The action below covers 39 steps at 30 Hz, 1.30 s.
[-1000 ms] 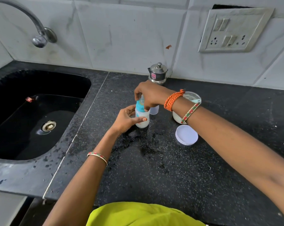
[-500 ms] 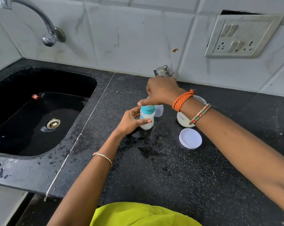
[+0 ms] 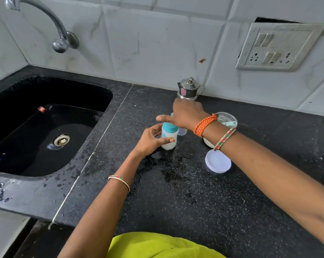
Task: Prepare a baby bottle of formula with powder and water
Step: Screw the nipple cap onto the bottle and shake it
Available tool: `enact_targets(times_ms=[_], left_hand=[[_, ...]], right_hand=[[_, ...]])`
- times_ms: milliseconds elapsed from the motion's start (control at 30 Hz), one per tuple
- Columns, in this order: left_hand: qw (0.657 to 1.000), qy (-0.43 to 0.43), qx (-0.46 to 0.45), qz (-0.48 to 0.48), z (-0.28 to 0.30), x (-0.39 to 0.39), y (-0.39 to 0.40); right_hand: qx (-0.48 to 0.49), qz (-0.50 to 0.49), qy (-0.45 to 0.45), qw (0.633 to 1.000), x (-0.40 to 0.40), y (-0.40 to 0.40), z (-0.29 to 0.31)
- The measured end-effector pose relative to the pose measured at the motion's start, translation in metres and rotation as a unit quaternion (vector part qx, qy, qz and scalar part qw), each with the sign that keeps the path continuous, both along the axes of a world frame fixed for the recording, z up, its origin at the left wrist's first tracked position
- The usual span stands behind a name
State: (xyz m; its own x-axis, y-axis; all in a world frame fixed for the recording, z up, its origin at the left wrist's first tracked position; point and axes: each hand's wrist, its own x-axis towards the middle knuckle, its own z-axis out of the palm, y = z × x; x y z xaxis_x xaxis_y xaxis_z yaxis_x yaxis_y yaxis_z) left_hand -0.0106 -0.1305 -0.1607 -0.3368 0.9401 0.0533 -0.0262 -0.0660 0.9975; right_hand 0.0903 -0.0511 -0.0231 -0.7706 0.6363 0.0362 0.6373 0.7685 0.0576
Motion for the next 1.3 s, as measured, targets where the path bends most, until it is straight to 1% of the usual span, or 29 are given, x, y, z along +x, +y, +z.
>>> enact_targets(times_ms=[33,67,100,167,200,233,300,367,500,567,667,767,833,933,967,1067,1100,1133,1233,1300], left_hand=[[1.0,-0.003,0.001,0.001,0.0,0.001,0.0],[1.0,-0.005,0.002,0.001,0.0,0.001,0.0],[1.0,-0.004,0.002,0.0,0.0,0.002,0.0],[1.0,-0.002,0.002,0.004,0.001,0.002,0.0],[1.0,-0.002,0.003,0.007,0.0,0.002,0.0],[1.0,-0.003,0.003,0.01,-0.001,0.002,0.0],[1.0,-0.011,0.005,0.012,-0.003,0.002,0.0],[1.0,-0.013,0.009,0.011,-0.004,0.003,0.0],[1.0,-0.014,0.009,0.003,-0.003,0.004,-0.001],[1.0,-0.018,0.012,0.007,-0.004,0.005,-0.001],[1.0,-0.023,0.014,0.003,-0.003,0.005,-0.001],[1.0,-0.025,0.009,-0.011,-0.002,0.005,-0.001],[0.999,-0.038,0.003,-0.025,-0.001,0.004,-0.002],[0.998,-0.042,-0.008,-0.05,0.0,0.001,-0.003],[0.998,-0.039,-0.013,-0.057,0.001,0.0,-0.004],[0.996,-0.038,-0.02,-0.073,0.003,0.0,-0.005],[0.996,-0.038,-0.02,-0.075,0.004,0.0,-0.006],[0.996,-0.036,-0.019,-0.074,0.004,0.001,-0.006],[0.998,-0.017,0.001,-0.055,0.003,0.005,-0.004],[1.0,-0.007,0.009,-0.019,0.004,0.012,-0.003]], right_hand=[[0.031,0.019,-0.003,0.999,0.001,0.0,0.004],[0.036,0.052,-0.016,0.998,0.0,0.0,0.008],[0.01,0.094,-0.045,0.995,0.0,-0.001,0.011],[-0.093,0.165,-0.127,0.974,-0.002,-0.003,0.014],[-0.124,0.187,-0.164,0.961,-0.002,-0.005,0.012],[-0.126,0.2,-0.178,0.955,-0.001,-0.006,0.008],[-0.095,0.207,-0.13,0.965,-0.001,-0.007,0.0],[-0.075,0.183,-0.076,0.977,-0.003,-0.005,-0.001],[-0.063,0.141,-0.072,0.985,-0.009,0.005,0.006],[-0.069,0.15,-0.077,0.983,-0.009,0.009,0.003],[-0.124,0.184,-0.074,0.972,-0.007,0.019,-0.001],[-0.214,0.177,-0.036,0.96,0.002,0.031,-0.005],[-0.304,0.171,0.018,0.937,0.009,0.035,-0.016],[-0.428,0.166,0.116,0.881,0.016,0.029,-0.035],[-0.455,0.165,0.136,0.864,0.018,0.028,-0.039],[-0.525,0.166,0.152,0.821,0.024,0.03,-0.045],[-0.536,0.16,0.163,0.813,0.026,0.031,-0.046],[-0.533,0.154,0.181,0.812,0.027,0.031,-0.049],[-0.467,0.129,0.251,0.838,0.027,0.025,-0.058],[-0.419,0.091,0.296,0.853,0.026,0.018,-0.068]])
